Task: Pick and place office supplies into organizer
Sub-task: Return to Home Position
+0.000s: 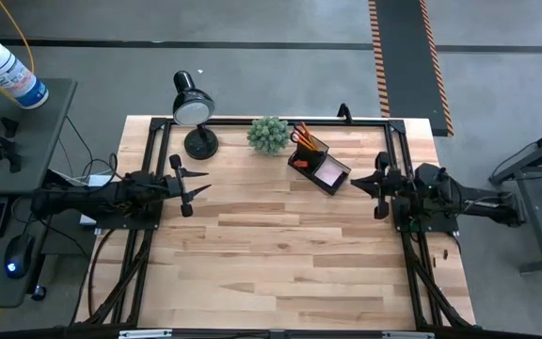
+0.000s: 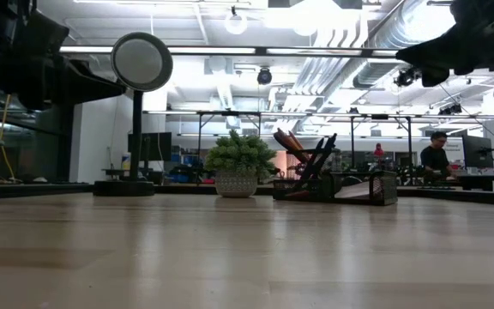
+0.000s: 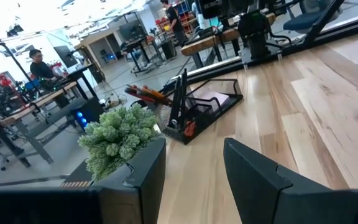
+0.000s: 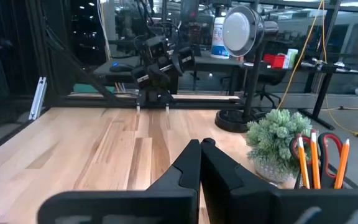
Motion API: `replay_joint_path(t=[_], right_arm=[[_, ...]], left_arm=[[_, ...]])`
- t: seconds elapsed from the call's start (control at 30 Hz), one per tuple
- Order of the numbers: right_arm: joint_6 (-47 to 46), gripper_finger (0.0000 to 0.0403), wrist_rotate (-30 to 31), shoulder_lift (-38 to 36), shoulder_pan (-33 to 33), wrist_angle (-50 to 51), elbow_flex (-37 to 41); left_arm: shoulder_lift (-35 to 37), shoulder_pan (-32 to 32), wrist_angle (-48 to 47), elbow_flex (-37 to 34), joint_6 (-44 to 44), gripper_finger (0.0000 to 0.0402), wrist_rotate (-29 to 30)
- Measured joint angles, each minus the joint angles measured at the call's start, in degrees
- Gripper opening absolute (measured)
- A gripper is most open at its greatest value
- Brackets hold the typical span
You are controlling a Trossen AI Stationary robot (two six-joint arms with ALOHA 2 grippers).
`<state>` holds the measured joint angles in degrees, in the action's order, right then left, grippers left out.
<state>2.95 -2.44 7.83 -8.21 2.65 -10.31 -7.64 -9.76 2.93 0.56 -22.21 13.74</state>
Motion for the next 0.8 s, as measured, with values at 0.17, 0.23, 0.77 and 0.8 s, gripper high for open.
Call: replay_joint_path(t=[0.17,0.23,0.77,0.8], right_arm=[[-0.23,0.0,-0.52,-3.58,0.0,0.08,2.29],[-1.06,0.0,-0.56,-5.55,0.0,-1.89,5.33],[-3.75,0.0,-7.95,-7.63,0.02,-7.91,9.75],[-4.22,0.0,-8.43,-7.63,0.02,-7.03,9.75]], left_arm=[[-0.13,0.0,0.01,0.0,-0.44,0.015,0.02],[-0.13,0.0,-0.01,0.0,-0.51,0.015,0.02],[-0.13,0.0,-0.23,0.0,-1.36,0.015,-2.16],[-0.13,0.0,-0.42,0.0,-1.38,0.015,-2.91]])
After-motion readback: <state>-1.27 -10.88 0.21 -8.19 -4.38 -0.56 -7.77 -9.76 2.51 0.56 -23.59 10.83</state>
